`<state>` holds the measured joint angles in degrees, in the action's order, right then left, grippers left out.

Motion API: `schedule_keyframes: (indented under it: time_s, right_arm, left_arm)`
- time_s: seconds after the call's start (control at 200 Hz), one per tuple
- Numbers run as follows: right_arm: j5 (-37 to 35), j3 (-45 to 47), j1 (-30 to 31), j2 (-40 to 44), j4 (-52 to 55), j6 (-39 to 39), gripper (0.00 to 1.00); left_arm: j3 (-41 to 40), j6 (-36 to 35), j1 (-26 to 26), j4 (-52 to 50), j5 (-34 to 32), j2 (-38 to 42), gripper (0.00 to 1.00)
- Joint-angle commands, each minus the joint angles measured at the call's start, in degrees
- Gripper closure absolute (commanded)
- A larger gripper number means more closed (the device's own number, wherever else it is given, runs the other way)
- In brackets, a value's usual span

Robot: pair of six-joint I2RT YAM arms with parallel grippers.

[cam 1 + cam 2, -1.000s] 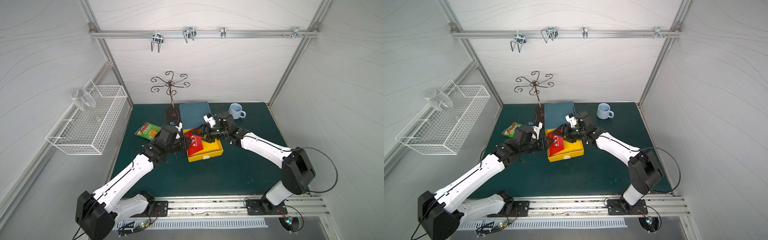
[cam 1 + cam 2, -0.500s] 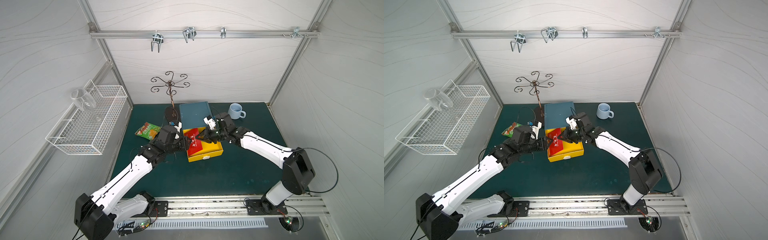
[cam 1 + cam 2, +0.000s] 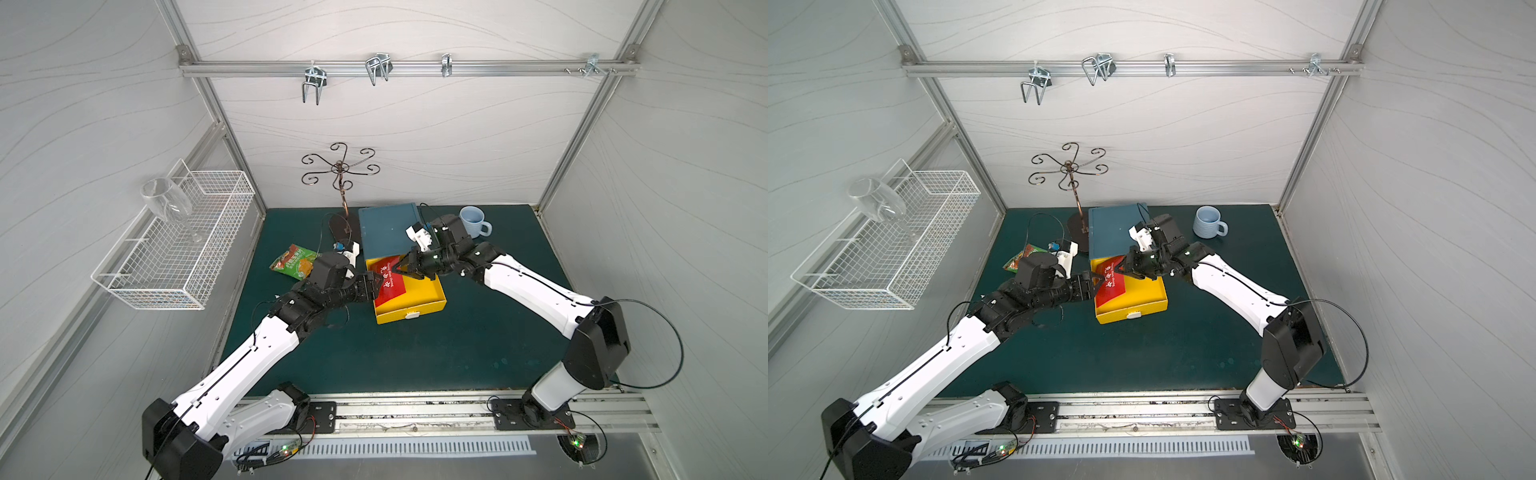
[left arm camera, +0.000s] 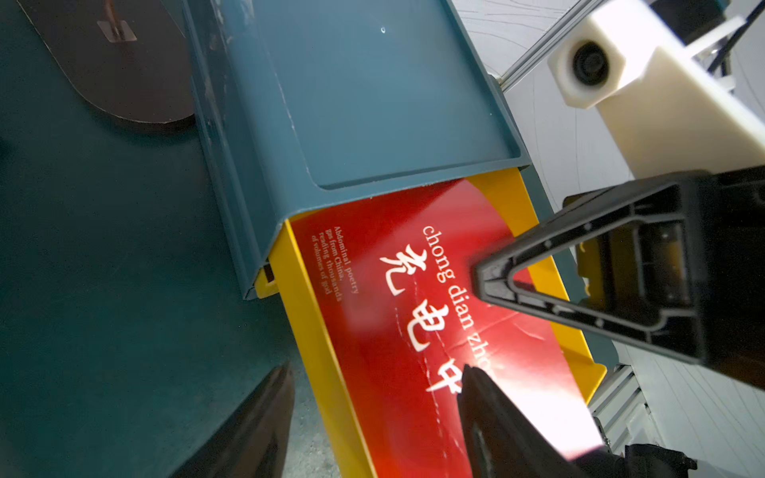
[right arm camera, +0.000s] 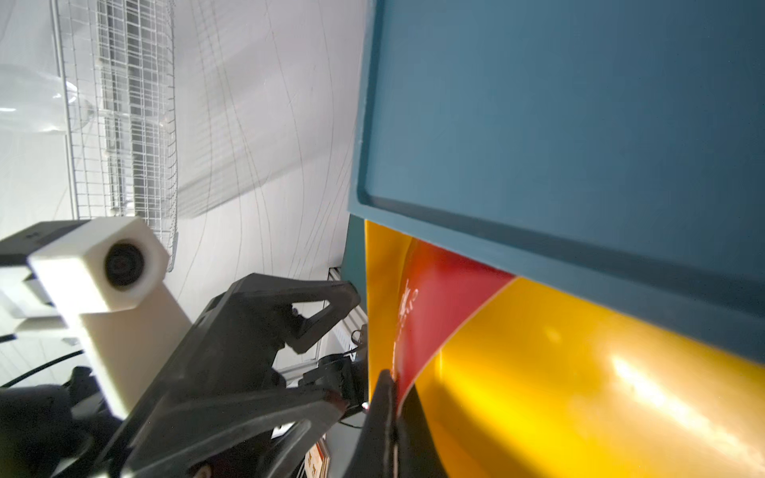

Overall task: Take the postcards out of the drawer
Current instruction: Pick up the postcard from the drawer, then place the postcard at the center of the board.

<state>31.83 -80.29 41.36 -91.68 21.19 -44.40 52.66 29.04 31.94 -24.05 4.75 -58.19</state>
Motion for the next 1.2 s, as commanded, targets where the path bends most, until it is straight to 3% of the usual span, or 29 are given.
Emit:
schedule_keyframes:
  time_s: [0.0, 0.16, 0.465, 0.57, 0.72, 0.8, 1.03, 1.196]
  right_arm:
    - [3.0, -1.3, -2.4, 4.1, 4.6, 2.9, 1.0]
    - [6.6, -0.9, -8.6, 9.5, 9.5, 7.1, 1.0]
    - [16.0, 7.6, -33.5, 23.5, 18.5, 15.3, 1.0]
    - [15.2, 13.4, -38.4, 25.6, 22.0, 19.3, 1.0]
    - [9.4, 24.1, -38.0, 25.5, 23.1, 21.6, 1.0]
    - [2.0, 28.9, -35.7, 26.3, 22.3, 22.0, 1.0]
    - [-11.5, 33.2, -25.6, 22.3, 21.2, 21.9, 1.0]
    - [-15.1, 34.9, -22.3, 18.3, 19.3, 20.2, 1.0]
  left_arm:
    - [3.7, -1.9, 0.2, -0.2, -1.8, 1.2, 0.29]
    - [5.2, -3.9, 0.2, -1.2, -2.7, 1.4, 0.23]
    - [5.9, -5.9, -0.1, -0.5, -2.8, 0.8, 0.17]
    - [6.0, -6.3, -0.3, 0.2, -2.2, 0.7, 0.16]
    - [5.4, -6.2, -1.1, 0.1, -2.4, 1.0, 0.16]
    - [4.9, -5.9, -1.3, 0.1, -2.3, 1.5, 0.16]
    - [3.5, -5.5, -1.9, 0.9, -2.2, 1.3, 0.15]
    - [3.2, -5.1, -2.0, 1.1, -1.6, 0.6, 0.15]
